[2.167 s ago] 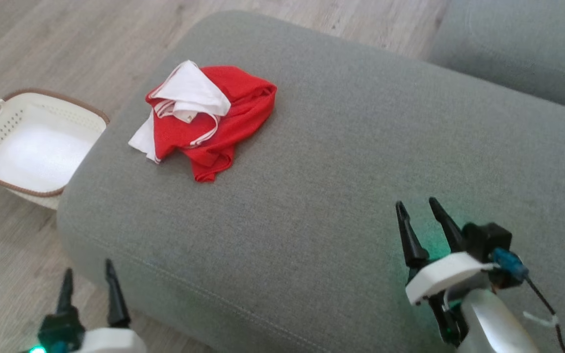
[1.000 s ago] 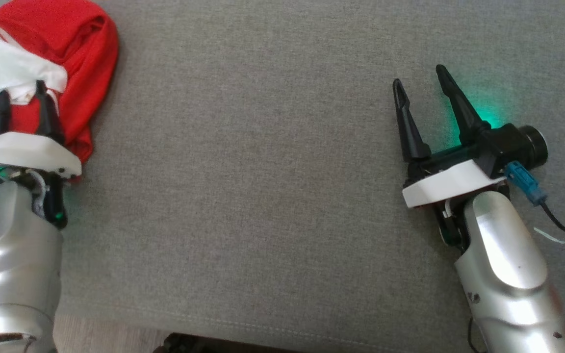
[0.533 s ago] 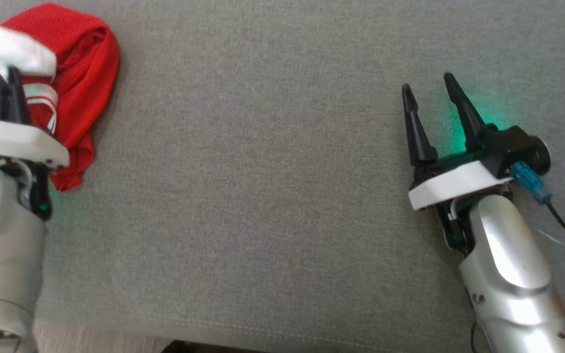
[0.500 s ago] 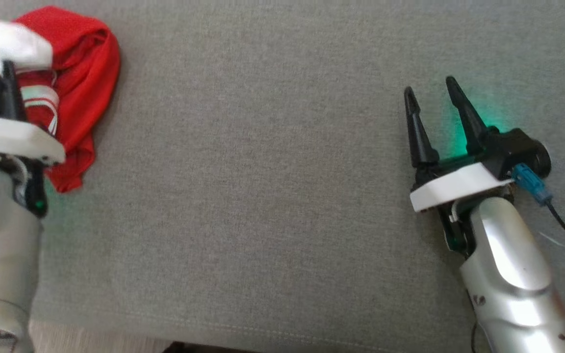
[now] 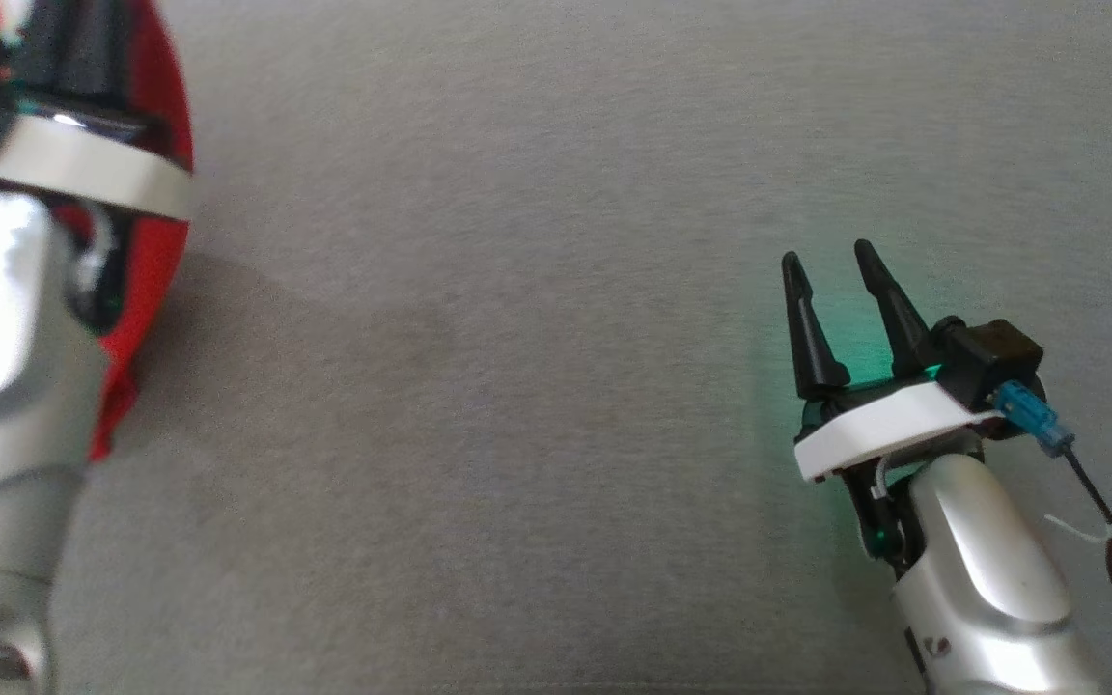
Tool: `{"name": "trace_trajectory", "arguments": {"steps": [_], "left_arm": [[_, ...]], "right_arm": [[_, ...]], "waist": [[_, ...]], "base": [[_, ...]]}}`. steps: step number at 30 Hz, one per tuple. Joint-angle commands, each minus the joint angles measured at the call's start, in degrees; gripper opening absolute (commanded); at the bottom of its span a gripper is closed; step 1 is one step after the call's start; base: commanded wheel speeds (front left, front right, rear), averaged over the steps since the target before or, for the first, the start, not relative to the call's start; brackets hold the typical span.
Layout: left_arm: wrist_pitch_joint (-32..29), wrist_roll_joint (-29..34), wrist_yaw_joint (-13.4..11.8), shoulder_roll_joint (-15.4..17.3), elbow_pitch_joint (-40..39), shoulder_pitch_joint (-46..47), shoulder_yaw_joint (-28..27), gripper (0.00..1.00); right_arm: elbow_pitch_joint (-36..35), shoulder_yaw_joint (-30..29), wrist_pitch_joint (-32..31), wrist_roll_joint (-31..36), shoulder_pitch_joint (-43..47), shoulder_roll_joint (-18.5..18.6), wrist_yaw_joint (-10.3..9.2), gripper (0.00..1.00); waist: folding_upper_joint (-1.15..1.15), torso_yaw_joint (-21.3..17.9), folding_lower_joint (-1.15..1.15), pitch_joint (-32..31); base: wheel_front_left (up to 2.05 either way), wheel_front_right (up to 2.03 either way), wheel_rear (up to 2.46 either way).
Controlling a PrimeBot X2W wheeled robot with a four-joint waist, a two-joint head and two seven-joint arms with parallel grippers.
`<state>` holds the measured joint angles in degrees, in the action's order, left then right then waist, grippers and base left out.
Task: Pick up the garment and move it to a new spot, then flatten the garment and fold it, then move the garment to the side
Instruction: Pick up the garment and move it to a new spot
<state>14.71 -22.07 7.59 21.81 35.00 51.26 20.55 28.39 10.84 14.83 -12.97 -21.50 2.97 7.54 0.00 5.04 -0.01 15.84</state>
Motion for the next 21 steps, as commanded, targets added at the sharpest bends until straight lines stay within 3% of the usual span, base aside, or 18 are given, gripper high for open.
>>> {"name": "trace_trajectory", "arguments": {"steps": [1, 9, 16, 17, 19, 21], "left_arm": [[0.3, -0.5, -0.1, 1.3, -3.3, 2.9, -0.2, 0.00], [0.3, -7.4, -0.1, -6.5, -9.0, 3.6, 11.2, 0.00], [0.3, -10.3, -0.1, -14.3, -7.1, 3.5, 15.4, 0.00], [0.3, -10.9, -0.1, -15.1, -6.1, 2.6, 15.8, 0.24], [0.3, -11.1, -0.1, -15.9, -4.1, 0.9, 17.2, 1.00], [0.3, -10.4, -0.1, -16.3, -2.1, -0.9, 17.3, 1.00]], "right_arm": [[-1.7, 1.6, 0.2, -0.7, 0.8, -0.1, -0.05, 1.00], [-2.4, 3.5, 0.2, -3.4, 2.0, -0.1, -0.05, 1.00], [-2.9, 4.3, 0.2, -5.2, 2.5, -0.1, -0.05, 1.00], [-2.9, 4.5, 0.2, -5.4, 2.7, -0.1, -0.05, 1.00], [-3.0, 4.7, 0.2, -5.6, 2.9, -0.1, -0.05, 1.00], [-3.1, 4.3, 0.2, -5.6, 3.1, -0.1, -0.05, 1.00]], "waist": [[0.00, -5.1, 0.01, -3.5], [0.00, -17.0, 0.01, -5.1], [0.00, -24.1, 0.01, -3.6], [0.00, -24.6, 0.01, -3.5], [0.00, -25.0, 0.01, -3.4], [0.00, -24.7, 0.01, -3.5]], "base": [[0.00, 0.00, 0.00], [0.00, 0.00, 0.00], [0.00, 0.00, 0.00], [0.00, 0.00, 0.00], [0.00, 0.00, 0.00], [0.00, 0.00, 0.00]]}}
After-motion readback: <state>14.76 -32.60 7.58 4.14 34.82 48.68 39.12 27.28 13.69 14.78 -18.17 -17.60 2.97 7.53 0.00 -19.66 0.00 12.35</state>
